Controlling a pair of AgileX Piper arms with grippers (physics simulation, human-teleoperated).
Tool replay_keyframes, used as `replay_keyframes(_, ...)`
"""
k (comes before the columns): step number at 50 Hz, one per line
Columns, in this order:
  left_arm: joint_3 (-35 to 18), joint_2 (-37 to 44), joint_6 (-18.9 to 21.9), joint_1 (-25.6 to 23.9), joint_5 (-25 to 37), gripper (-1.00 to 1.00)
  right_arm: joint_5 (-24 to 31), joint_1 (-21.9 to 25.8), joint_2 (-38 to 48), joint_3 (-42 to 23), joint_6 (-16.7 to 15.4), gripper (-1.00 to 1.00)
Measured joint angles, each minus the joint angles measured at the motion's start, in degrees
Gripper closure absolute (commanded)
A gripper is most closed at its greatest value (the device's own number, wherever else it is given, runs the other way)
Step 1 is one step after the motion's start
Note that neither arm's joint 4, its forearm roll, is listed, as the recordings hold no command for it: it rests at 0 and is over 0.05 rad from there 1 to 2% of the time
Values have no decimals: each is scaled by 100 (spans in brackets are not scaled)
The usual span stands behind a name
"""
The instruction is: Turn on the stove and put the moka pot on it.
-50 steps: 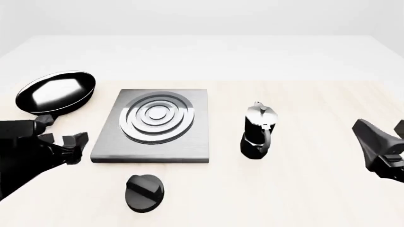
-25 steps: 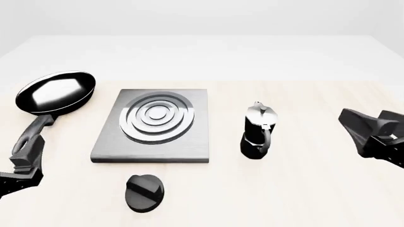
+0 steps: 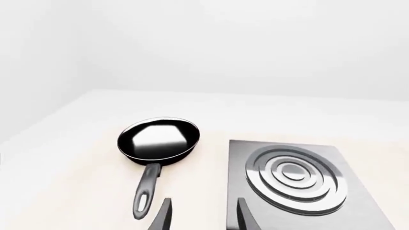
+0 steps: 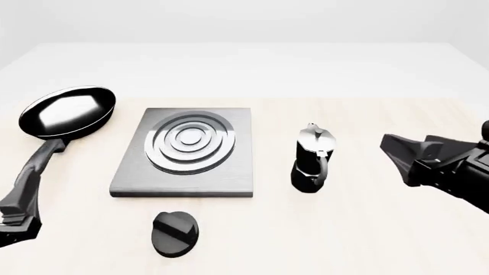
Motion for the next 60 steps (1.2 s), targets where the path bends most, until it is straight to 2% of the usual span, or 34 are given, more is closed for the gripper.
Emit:
replay_keyframes(23,49,64,25,-8,-123,-100,-768,131,821,132,-37,-100)
replay_keyframes(60,66,242,49,-80,-260,-100,-2059,413,1971,414,286,-100)
